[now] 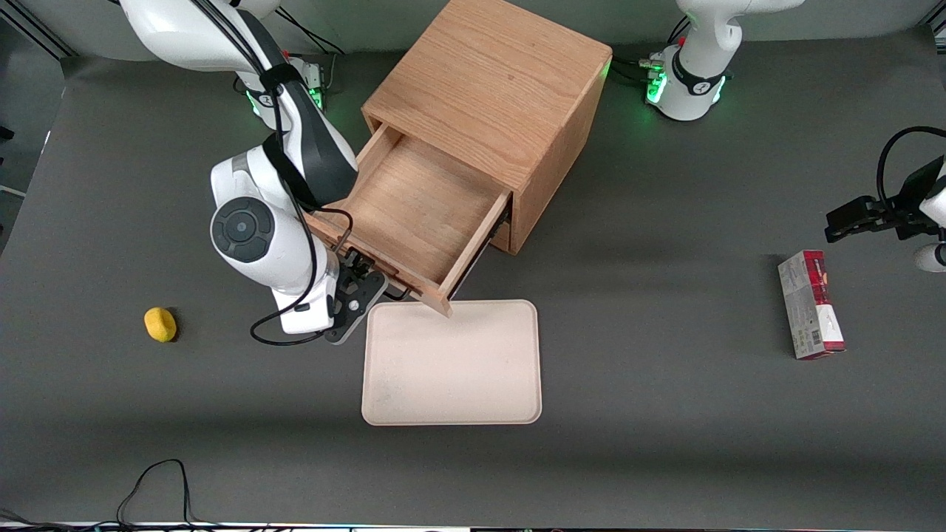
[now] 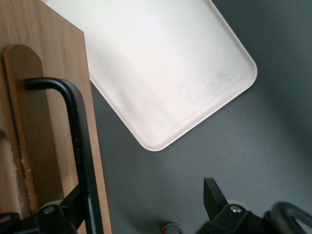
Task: Open upper drawer
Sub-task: 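Pull the upper drawer outward by its handle with the right gripper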
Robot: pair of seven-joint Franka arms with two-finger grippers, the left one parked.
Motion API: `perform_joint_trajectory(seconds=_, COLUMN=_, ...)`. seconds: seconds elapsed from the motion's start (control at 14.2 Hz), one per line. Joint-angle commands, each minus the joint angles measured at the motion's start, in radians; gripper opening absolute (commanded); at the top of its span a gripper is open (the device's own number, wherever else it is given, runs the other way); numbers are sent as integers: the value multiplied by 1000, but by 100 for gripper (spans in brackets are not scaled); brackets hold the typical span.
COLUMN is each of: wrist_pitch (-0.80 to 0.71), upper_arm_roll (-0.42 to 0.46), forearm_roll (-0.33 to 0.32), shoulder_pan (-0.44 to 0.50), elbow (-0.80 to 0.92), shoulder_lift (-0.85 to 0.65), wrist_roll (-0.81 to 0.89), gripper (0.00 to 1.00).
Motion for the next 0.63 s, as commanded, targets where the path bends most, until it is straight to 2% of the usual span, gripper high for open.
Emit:
perform_joint_trajectory(seconds=0.0, wrist_pitch=-13, upper_arm_roll=2, forearm_roll=-14, shoulder_pan=-8, elbow=41, shoulder_lift=25, wrist_roll=-20, gripper=100)
perform_joint_trajectory(seconds=0.56, wrist_pitch=-34, upper_arm_roll=4, forearm_roll=-12, shoulder_pan=-22, elbow=79, shoulder_lift=16, wrist_roll=-8, gripper=100)
